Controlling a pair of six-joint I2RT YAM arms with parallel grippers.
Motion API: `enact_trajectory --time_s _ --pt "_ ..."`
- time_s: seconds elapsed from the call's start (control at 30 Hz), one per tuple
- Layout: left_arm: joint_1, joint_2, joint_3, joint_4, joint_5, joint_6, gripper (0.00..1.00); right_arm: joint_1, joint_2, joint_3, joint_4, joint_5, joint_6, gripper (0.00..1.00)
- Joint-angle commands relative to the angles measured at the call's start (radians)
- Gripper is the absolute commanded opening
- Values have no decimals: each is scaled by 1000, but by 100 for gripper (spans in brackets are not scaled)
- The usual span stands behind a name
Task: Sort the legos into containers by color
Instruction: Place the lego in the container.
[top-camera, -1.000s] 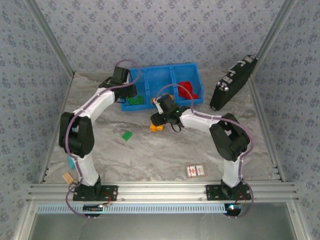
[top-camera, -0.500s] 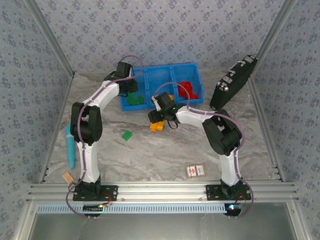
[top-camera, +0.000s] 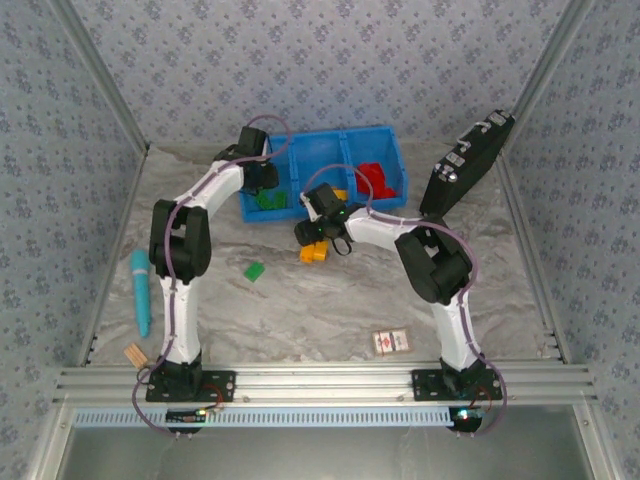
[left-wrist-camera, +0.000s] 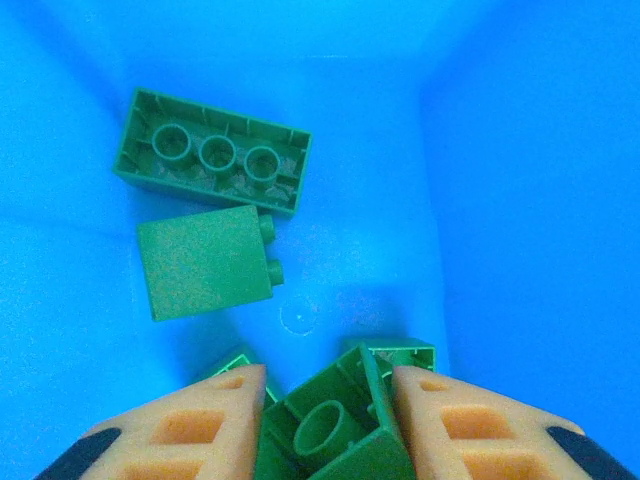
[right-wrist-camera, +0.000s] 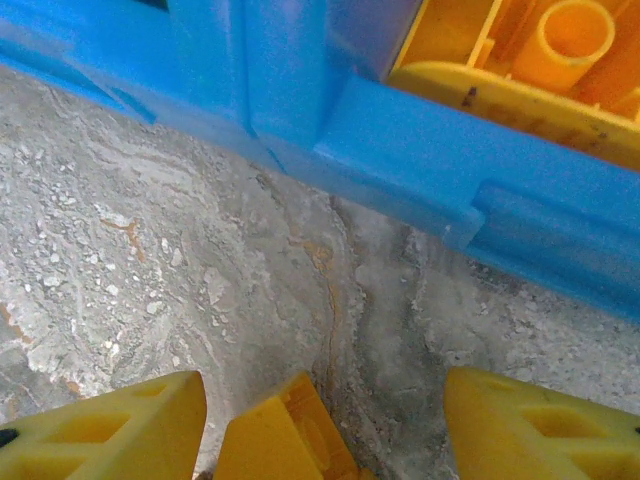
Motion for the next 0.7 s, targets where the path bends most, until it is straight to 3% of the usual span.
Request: enact_trajectory --time_s 0.0,0.17,0.43,0.67 --pt "4 17 17 -18 19 21 30 -8 26 28 -30 -4 0 65" --pt "4 25 9 -20 20 25 34 -10 30 23 -30 -5 5 64" --pt "3 17 7 -13 37 11 53 -12 37 32 -34 -18 8 58" --pt "4 -16 2 -22 42 22 60 -12 40 21 -35 -16 15 54"
